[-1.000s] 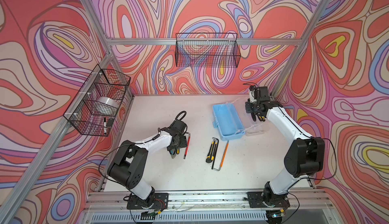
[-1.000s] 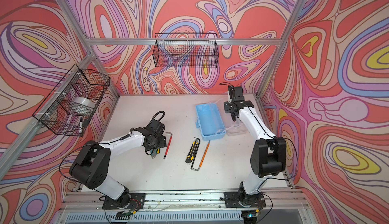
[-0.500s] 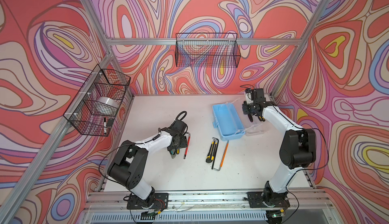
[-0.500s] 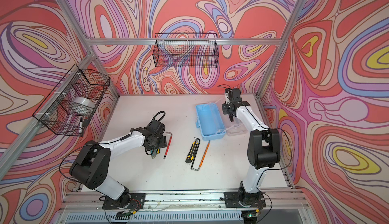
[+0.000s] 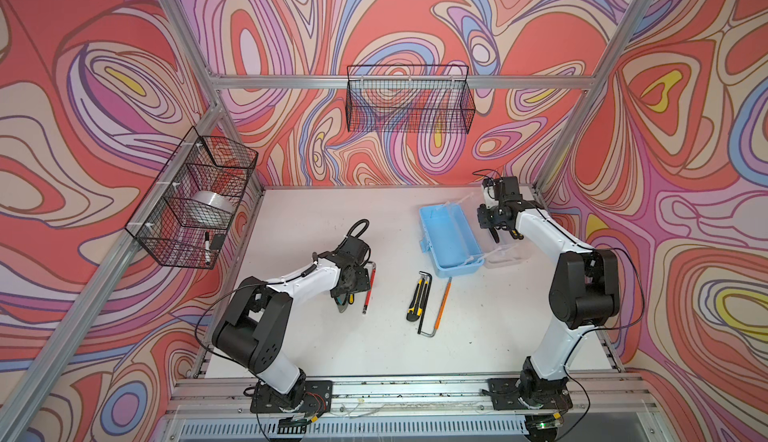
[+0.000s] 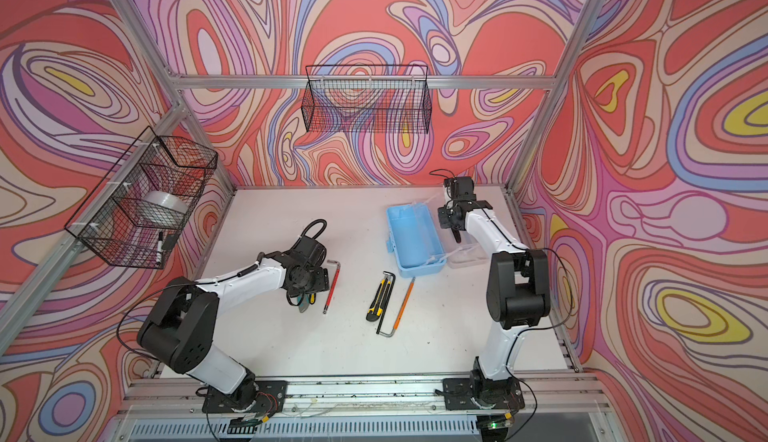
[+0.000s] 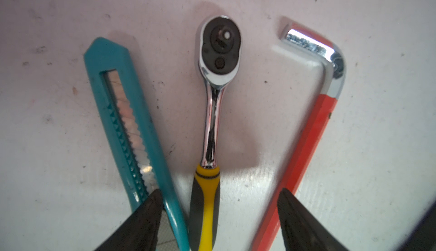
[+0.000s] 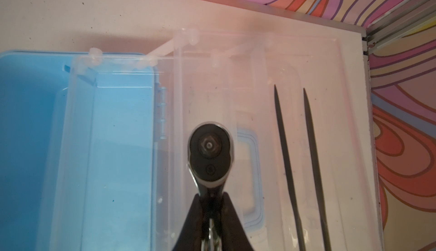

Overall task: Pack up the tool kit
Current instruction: 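Lift the ratchet and carry it over the clear lid with the right gripper, then lower the ratchet into the clear lid and open the right gripper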

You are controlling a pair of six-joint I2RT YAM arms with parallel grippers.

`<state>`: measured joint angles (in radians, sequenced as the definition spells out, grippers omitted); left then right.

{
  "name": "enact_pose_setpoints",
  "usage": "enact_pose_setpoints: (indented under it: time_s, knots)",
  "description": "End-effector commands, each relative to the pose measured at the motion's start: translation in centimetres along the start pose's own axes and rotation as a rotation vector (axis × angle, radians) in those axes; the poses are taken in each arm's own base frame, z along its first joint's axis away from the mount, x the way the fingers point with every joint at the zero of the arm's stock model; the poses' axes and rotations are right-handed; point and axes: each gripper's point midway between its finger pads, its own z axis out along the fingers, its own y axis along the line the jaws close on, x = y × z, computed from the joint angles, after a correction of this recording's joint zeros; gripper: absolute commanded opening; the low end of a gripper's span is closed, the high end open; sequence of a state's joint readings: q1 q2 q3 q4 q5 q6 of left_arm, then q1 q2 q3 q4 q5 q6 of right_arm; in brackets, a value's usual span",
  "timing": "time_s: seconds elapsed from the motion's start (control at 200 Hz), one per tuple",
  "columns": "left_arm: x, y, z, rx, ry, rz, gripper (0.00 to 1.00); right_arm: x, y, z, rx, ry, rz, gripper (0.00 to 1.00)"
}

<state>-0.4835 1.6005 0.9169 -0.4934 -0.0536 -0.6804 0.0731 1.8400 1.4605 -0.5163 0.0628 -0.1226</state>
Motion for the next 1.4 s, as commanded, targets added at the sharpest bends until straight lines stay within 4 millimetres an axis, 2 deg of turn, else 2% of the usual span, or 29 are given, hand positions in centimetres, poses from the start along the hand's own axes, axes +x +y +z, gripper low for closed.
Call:
enact_pose_setpoints:
  time_s: [0.0, 0.21, 0.37, 0.566, 0.736, 0.746, 0.771, 1.081, 1.272, 1.397]
  knots:
    - [-0.5, -0.3, -0.4, -0.014, -0.007, 0.019, 0.77, -0.4, 0.4, 0.1, -0.031, -0.006, 0.032, 0.17]
    - [-0.6, -0.4, -0.2, -0.028, -0.006, 0.017, 0.76, -0.5, 0.9, -0.3, -0.061, -0.009, 0.068, 0.28]
    - [-0.7, -0.6, -0.2, -0.019, -0.010, 0.003, 0.73, -0.9, 0.9, -1.2, -0.069, -0.018, 0.081, 0.40]
    - [-0.9, -0.6, -0.2, -0.029, -0.013, 0.013, 0.72, -1.4, 0.6, -2.4, -0.055, -0.041, 0.096, 0.49]
    - [-1.1, -0.8, 0.2, -0.035, -0.013, 0.011, 0.67, -1.2, 0.4, -2.8, -0.044, -0.032, 0.104, 0.52]
    - [-1.2, -0.7, 0.2, -0.036, -0.012, 0.010, 0.67, -1.7, 0.2, -3.7, -0.041, -0.053, 0.105, 0.53]
    - [-1.2, -0.8, 0.2, -0.037, -0.012, 0.012, 0.67, -2.0, 0.2, -4.2, -0.040, -0.063, 0.105, 0.53]
    - [-1.4, -0.5, 1.4, -0.084, 0.004, 0.025, 0.57, -2.7, -0.1, -6.6, -0.039, -0.095, 0.134, 0.57]
    - [-1.4, 0.0, 2.1, -0.113, 0.003, 0.035, 0.50, -2.5, 0.1, -7.9, -0.051, -0.104, 0.155, 0.58]
    - [-1.4, 0.0, 2.4, -0.122, 0.010, 0.053, 0.38, -2.1, 0.2, -8.5, -0.055, -0.106, 0.162, 0.58]
